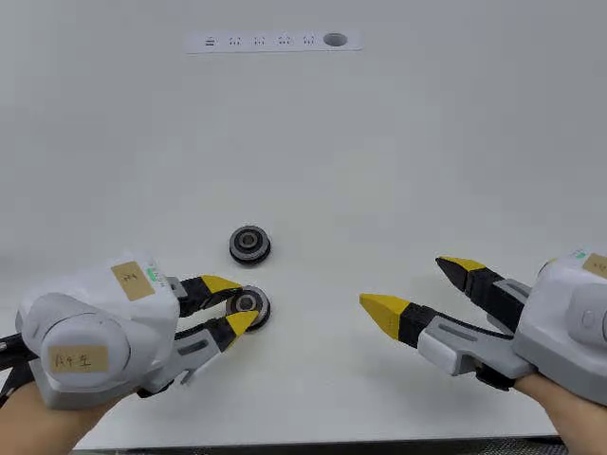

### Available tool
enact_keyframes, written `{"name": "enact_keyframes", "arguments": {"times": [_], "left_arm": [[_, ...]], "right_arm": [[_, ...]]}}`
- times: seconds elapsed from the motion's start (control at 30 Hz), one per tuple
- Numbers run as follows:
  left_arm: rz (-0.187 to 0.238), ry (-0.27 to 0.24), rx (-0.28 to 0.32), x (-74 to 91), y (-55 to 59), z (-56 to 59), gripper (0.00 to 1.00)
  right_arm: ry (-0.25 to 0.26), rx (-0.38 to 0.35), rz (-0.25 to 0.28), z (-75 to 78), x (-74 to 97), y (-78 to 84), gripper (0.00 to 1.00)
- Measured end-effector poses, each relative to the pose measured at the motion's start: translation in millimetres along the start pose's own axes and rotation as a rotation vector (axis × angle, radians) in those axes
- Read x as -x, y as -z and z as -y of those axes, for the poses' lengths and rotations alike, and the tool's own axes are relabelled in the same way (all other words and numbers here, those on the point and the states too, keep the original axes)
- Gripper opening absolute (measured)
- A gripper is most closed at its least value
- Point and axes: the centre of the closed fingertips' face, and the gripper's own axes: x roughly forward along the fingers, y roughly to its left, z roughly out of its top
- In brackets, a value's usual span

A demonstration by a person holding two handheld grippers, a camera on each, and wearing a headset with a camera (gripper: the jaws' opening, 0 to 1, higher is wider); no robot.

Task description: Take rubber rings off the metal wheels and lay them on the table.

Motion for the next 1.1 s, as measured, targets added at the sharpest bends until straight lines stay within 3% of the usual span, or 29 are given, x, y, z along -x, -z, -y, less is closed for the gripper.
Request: {"name": "enact_keyframes", "arguments": {"times": [0.5, 0.83, 0.9, 1.03, 1.1], "left_arm": [[-0.01, 0.017, 0.012, -1.0, 4.3, -0.7, 0.14], [-0.03, 0.049, -0.021, -1.7, 4.1, -1.0, 0.13], [-0.033, 0.056, -0.029, -1.7, 4.2, -0.7, 0.13], [-0.033, 0.062, -0.032, -2.2, 4.3, -0.5, 0.13], [-0.035, 0.063, -0.037, -2.3, 4.4, -0.4, 0.13]], "right_arm": [[-0.008, -0.008, 0.003, -1.7, -0.7, -0.8, 0.65], [-0.091, -0.06, 0.01, -22.9, -4.2, -2.8, 0.65], [-0.116, -0.094, 0.013, -29.6, -5.3, -3.6, 0.65], [-0.196, -0.262, 0.041, -49.3, -12.7, -11.1, 0.58], [-0.218, -0.274, 0.052, -56.2, -18.1, -14.2, 0.57]]}}
